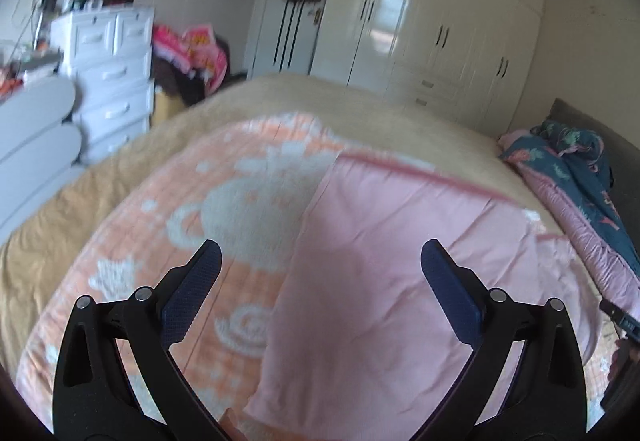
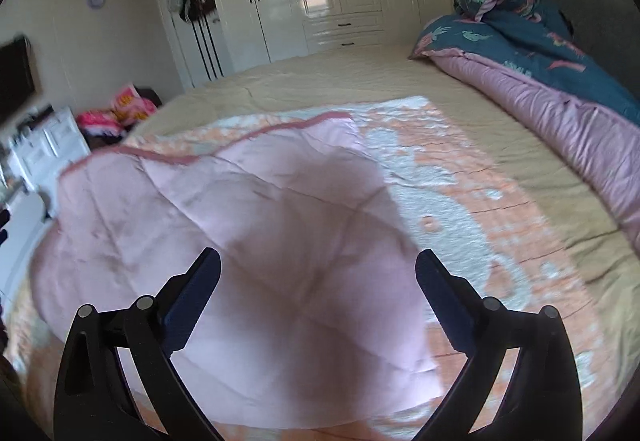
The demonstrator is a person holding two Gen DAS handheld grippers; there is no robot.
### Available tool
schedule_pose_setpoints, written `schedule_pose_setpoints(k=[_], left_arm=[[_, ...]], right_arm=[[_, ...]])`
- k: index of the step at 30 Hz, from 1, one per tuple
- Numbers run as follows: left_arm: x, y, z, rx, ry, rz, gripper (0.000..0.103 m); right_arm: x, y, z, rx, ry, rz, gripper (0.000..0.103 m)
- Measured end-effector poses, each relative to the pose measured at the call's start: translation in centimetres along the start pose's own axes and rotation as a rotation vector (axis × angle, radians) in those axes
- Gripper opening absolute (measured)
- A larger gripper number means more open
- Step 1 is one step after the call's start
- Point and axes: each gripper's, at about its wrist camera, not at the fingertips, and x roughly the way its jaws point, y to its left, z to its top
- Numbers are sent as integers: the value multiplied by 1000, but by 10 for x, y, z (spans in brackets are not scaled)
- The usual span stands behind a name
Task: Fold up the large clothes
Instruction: 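Lay the hem over the folded sleeves and open both tools, then grasp the folded jacket edge with both tools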
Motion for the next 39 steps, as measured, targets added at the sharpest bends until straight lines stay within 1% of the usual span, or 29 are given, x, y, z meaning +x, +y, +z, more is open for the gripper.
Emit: schedule_pose_setpoints(k=[1, 2, 5, 6, 7, 8, 10, 11, 12, 13, 14, 15, 16, 17, 18, 19, 21, 22, 24, 26, 29, 31, 33, 36, 39], left_arm=[[5, 8, -6, -16, 14, -16, 94], [14, 17, -15, -33, 46, -37, 94], [37, 27, -31, -49, 143, -51, 94], [44, 27, -35, -62, 192, -77, 93], [48, 24, -36, -60, 224, -105, 93], [49, 21, -38, -50, 236, -118, 94], [53, 10, -41, 7, 265, -124, 94], [55, 7, -43, 19, 272, -124, 93], [55, 2, -45, 31, 271, -127, 84], [55, -3, -46, 43, 268, -143, 71], [54, -8, -46, 57, 263, -143, 51], [52, -14, -47, 80, 251, -129, 36], [52, -21, -48, 119, 245, -114, 29], [49, -27, -47, 158, 228, -93, 21], [46, -32, -45, 178, 207, -80, 18], [43, -34, -42, 176, 186, -78, 17], [39, -33, -33, 142, 149, -86, 15], [37, -34, -29, 123, 131, -92, 15], [37, -37, -20, 116, 98, -86, 14], [43, -40, -11, 104, 75, -78, 14], [57, -46, -4, 84, 64, -52, 14], [73, -53, -8, 109, 84, -6, 14], [90, -53, -11, 112, 116, 26, 13], [108, -46, -14, 97, 152, 29, 14], [116, -42, -14, 88, 171, 25, 14]], right_arm=[[4, -3, -1, -7, 11, -4, 97], [7, -5, -3, -7, 25, 1, 97], [18, -11, -9, -5, 73, 31, 97], [21, -12, -11, -16, 86, 31, 97], [25, -12, -14, -31, 101, 37, 97], [28, -12, -16, -41, 113, 52, 97], [31, -12, -18, -49, 117, 68, 96], [32, -11, -19, -50, 113, 80, 90], [33, -11, -19, -50, 109, 99, 84], [33, -9, -20, -48, 100, 92, 76], [34, -8, -19, -49, 98, 85, 63], [34, -7, -19, -56, 97, 86, 47], [34, -6, -18, -60, 92, 88, 44], [33, -5, -17, -61, 85, 91, 34], [31, -3, -15, -68, 70, 88, 27], [28, -2, -13, -72, 54, 80, 24], [23, 0, -7, -55, 17, 66, 18], [21, 0, -4, -43, -5, 61, 17], [18, -1, 2, -21, -47, 51, 16], [16, -3, 8, 12, -78, 41, 15], [21, -7, 12, 65, -98, 15, 14], [29, -9, 11, 75, -95, -8, 14], [39, -13, 10, 84, -76, -25, 13], [51, -18, 10, 96, -62, -32, 13], [58, -18, 9, 104, -50, -45, 13]])
